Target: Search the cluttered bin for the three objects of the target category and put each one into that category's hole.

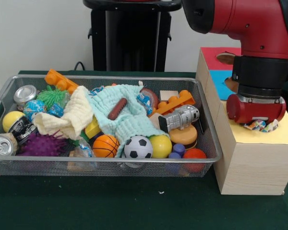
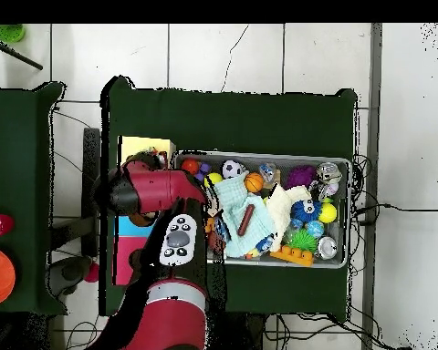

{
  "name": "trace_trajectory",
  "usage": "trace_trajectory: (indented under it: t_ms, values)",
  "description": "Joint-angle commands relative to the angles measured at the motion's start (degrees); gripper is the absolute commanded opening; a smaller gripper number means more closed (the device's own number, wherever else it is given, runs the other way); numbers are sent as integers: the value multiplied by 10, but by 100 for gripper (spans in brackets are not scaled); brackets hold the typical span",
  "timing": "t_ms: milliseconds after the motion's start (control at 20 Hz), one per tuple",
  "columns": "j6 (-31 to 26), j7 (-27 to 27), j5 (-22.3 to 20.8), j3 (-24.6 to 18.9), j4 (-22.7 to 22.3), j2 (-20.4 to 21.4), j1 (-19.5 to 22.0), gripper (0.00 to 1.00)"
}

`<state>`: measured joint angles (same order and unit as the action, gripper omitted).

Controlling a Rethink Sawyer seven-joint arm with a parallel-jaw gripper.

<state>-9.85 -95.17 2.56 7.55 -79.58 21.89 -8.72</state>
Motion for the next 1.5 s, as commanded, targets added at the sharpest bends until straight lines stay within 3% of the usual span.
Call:
trace_trajectory:
  t_ms: [50, 200, 400, 550, 750, 1250, 1500]
  values:
    - [19, -96, -2, -38, -26, -75, 25, 0]
    - [-38, -81, 0, -49, -57, -23, 32, 0]
    - [-180, -55, 19, -56, -87, 80, 41, 0]
    - [-301, -41, 30, -58, -73, 139, 47, 0]
    - [-379, -31, 35, -72, -55, 170, 59, 0]
    - [-412, -26, 27, -88, -51, 187, 72, 0]
    - [-296, -50, 2, -87, -50, 122, 71, 0]
